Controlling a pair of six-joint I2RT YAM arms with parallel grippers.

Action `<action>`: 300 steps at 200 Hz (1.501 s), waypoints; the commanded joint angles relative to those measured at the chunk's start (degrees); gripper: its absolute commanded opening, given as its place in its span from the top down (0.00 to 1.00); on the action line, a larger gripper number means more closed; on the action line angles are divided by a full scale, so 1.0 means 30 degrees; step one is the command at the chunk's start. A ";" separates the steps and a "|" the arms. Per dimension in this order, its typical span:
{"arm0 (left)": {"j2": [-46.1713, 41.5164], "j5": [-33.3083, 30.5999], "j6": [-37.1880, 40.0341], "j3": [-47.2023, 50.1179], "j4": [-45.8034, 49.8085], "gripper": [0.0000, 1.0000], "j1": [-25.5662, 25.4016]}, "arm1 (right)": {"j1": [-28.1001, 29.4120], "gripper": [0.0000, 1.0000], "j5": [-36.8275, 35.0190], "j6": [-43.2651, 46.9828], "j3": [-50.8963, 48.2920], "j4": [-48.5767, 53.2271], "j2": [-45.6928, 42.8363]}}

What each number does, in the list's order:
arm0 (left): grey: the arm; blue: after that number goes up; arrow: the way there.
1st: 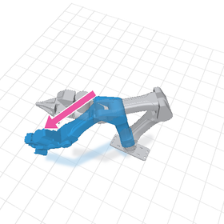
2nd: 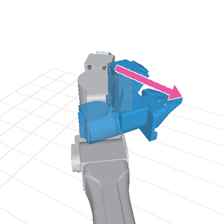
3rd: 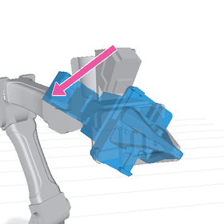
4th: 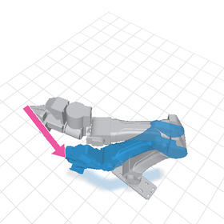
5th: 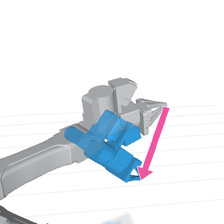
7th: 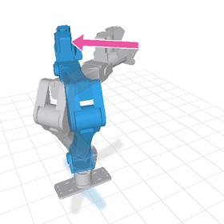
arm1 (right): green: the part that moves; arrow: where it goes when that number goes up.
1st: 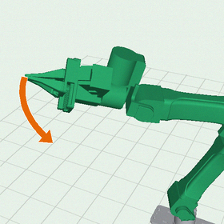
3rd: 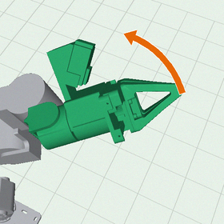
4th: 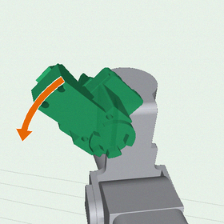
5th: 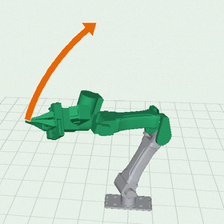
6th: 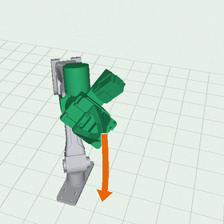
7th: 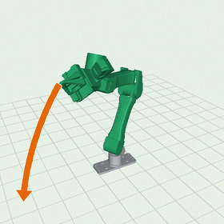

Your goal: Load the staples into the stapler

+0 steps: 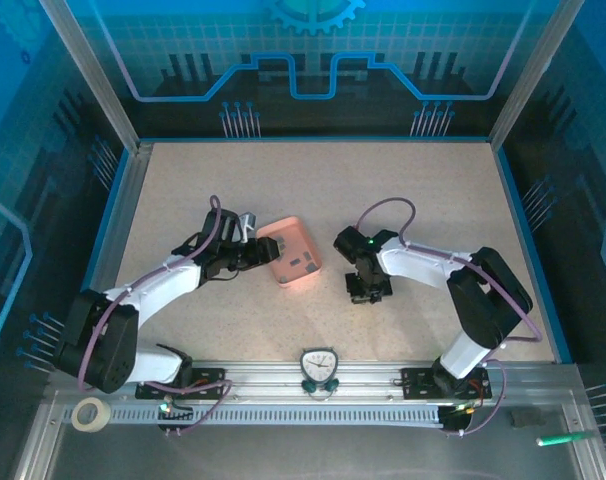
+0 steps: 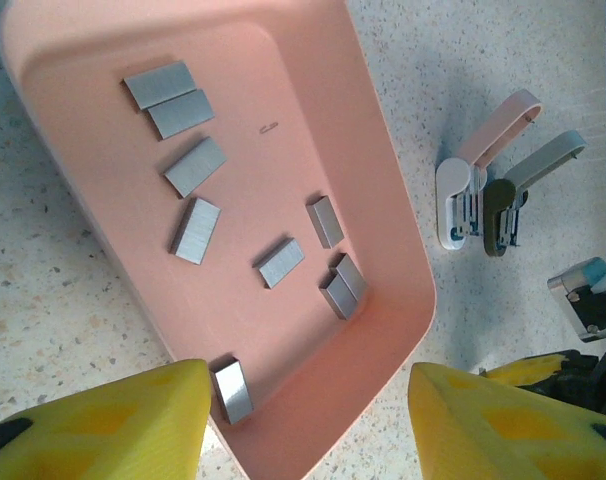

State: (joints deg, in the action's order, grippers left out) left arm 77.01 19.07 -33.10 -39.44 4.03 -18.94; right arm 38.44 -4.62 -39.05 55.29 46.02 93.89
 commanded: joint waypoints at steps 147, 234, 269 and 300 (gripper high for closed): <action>-0.1112 -0.0995 -0.0059 0.0813 -0.0475 0.44 -0.0542 | -0.0887 0.69 0.0222 0.0566 0.0338 -0.0267 0.0413; -0.1265 -0.1081 -0.0011 0.1044 -0.0482 0.44 -0.0542 | -0.0888 0.68 -0.0398 0.0536 0.0320 0.0360 0.0438; -0.1021 -0.0963 -0.0066 0.1047 -0.0651 0.44 -0.0535 | -0.0950 0.68 -0.0377 0.0419 0.0070 0.0374 0.0433; -0.0900 -0.0906 -0.0012 0.1046 -0.0672 0.44 -0.0567 | -0.0947 0.69 -0.0247 0.0390 0.0119 0.0254 0.0374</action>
State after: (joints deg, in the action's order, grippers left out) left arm 74.28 16.67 -33.10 -36.84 2.61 -20.10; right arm 36.29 -4.97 -37.50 55.72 45.39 95.81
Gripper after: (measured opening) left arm 0.556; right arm 0.317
